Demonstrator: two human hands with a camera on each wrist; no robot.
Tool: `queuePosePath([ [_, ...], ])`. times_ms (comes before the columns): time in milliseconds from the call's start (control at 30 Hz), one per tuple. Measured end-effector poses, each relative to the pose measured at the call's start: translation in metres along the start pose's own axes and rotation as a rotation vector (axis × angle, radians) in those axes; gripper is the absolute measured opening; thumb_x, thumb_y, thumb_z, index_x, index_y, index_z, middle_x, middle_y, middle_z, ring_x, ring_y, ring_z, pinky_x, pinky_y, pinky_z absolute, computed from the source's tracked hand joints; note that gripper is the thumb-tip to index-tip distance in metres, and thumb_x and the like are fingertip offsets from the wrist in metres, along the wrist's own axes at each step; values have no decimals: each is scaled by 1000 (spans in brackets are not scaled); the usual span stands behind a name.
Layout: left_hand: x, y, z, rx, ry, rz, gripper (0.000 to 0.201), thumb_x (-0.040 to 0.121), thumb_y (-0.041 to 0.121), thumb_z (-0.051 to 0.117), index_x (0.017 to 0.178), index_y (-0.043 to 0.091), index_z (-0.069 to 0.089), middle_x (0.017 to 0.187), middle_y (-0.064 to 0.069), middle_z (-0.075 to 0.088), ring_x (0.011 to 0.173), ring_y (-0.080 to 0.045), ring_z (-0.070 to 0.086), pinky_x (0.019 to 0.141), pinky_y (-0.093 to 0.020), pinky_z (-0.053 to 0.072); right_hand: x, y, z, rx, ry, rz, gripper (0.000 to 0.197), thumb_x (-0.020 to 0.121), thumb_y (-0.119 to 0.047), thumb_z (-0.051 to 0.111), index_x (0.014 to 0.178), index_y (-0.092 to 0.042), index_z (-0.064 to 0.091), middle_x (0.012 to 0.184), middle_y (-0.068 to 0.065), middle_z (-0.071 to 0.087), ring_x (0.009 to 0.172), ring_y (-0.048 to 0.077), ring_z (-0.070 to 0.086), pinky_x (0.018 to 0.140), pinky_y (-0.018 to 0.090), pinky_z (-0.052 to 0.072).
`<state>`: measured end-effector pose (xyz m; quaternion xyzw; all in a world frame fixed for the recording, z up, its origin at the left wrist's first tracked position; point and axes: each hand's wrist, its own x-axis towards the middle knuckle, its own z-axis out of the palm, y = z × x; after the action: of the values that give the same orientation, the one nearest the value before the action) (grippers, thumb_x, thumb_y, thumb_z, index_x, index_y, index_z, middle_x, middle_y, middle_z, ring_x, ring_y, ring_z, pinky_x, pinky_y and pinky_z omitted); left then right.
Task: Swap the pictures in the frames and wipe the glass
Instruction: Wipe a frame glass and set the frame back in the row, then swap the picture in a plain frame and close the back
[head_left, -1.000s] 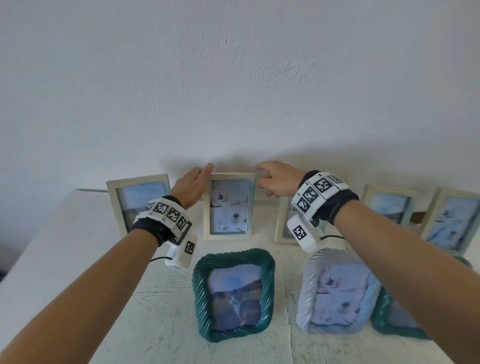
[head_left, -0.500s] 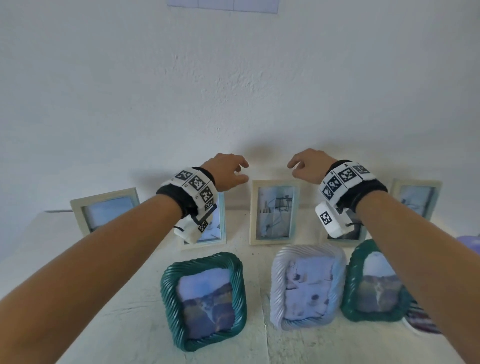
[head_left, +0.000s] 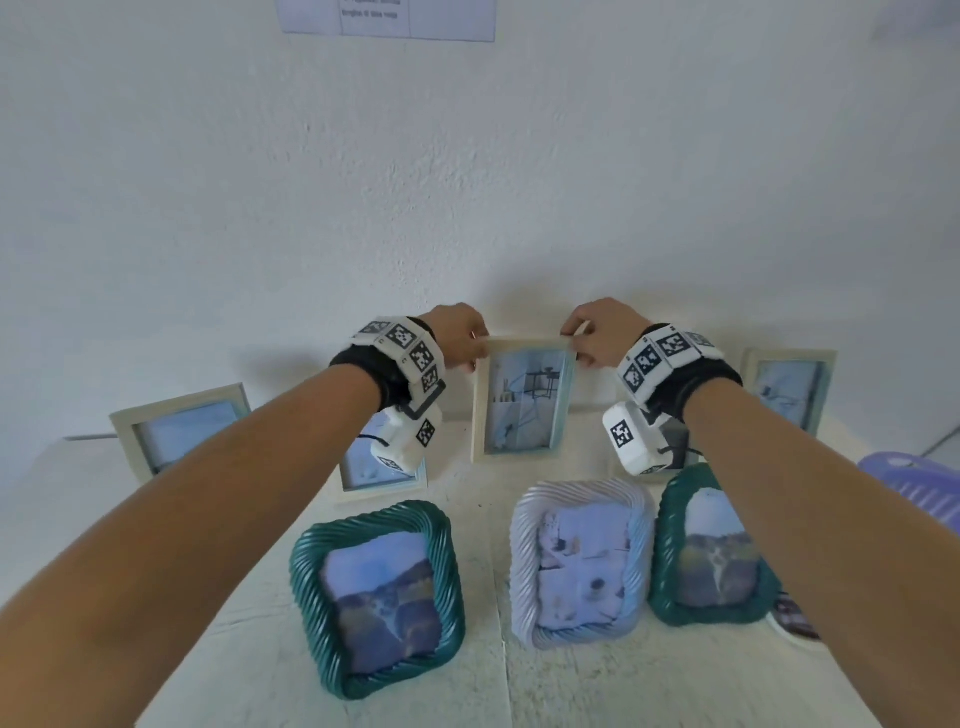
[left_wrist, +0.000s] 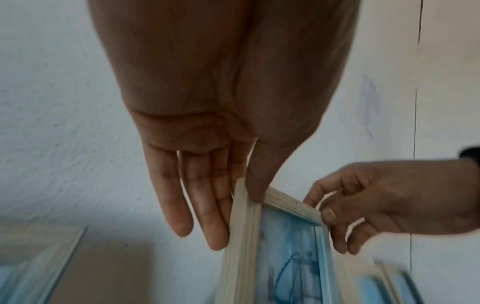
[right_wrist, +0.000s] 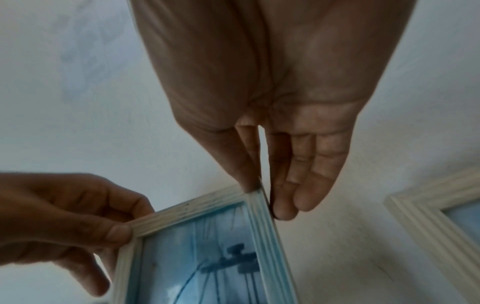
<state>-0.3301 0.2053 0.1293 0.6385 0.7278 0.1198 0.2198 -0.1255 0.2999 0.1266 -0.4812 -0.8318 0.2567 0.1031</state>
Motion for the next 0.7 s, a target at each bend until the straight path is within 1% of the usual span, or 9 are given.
queuePosePath([
  [67,-8,2,-14,-186,60,28,23,99,23,52,114,7,58,98,-9,70,91,-21,69,84,-41,58,-12,-4,-17,74,61,-54,16,92,-12,57,106,-12,65,79,10,70,73,23,69,77,39,58],
  [200,-38,24,-44,-393,210,154,23,101,27,49,116,10,54,97,-7,61,88,-19,64,71,-32,58,-44,-17,-48,300,248,-157,22,94,-13,57,114,-8,63,85,8,68,72,23,68,75,37,59],
  [333,-82,51,-56,-515,312,283,19,101,27,48,112,14,56,103,-9,62,85,-16,64,70,-31,59,-87,-26,-62,667,390,-215,6,90,-14,61,94,-15,66,84,7,66,66,18,63,69,36,56],
  [467,-129,68,-39,-644,290,315,23,101,27,48,112,9,57,102,-16,64,85,-24,66,73,-37,60,-144,-16,-44,877,212,-236,13,93,-35,58,83,-28,63,82,1,56,75,21,54,70,34,46],
  [567,-161,74,-6,-771,221,265,22,101,22,47,112,7,57,97,-13,64,84,-24,65,78,-39,58,-186,12,-11,1039,25,-190,43,81,-61,64,108,-27,63,96,19,50,85,42,49,87,49,43],
  [600,-170,76,7,-804,212,240,21,101,21,47,111,6,58,96,-12,63,82,-23,65,77,-37,57,-200,21,0,1083,13,-131,51,77,-63,66,117,-32,60,113,24,57,104,45,53,96,51,44],
  [633,-180,79,21,-837,210,211,19,101,20,47,110,7,58,94,-11,63,80,-22,65,76,-35,57,-214,30,13,1108,26,-102,54,77,-62,65,123,-36,56,125,4,62,118,24,57,102,39,44],
  [667,-189,82,35,-870,209,179,18,101,20,47,108,8,59,90,-8,63,78,-20,65,74,-34,57,-231,34,24,1100,53,-80,56,77,-61,60,127,-37,50,133,-17,55,123,3,51,103,24,41],
  [700,-198,85,49,-897,202,145,18,100,20,48,107,9,60,87,-6,63,76,-18,65,73,-35,57,-244,46,36,1104,57,-50,62,76,-61,57,133,-39,44,134,-27,48,126,-8,41,105,18,35],
])
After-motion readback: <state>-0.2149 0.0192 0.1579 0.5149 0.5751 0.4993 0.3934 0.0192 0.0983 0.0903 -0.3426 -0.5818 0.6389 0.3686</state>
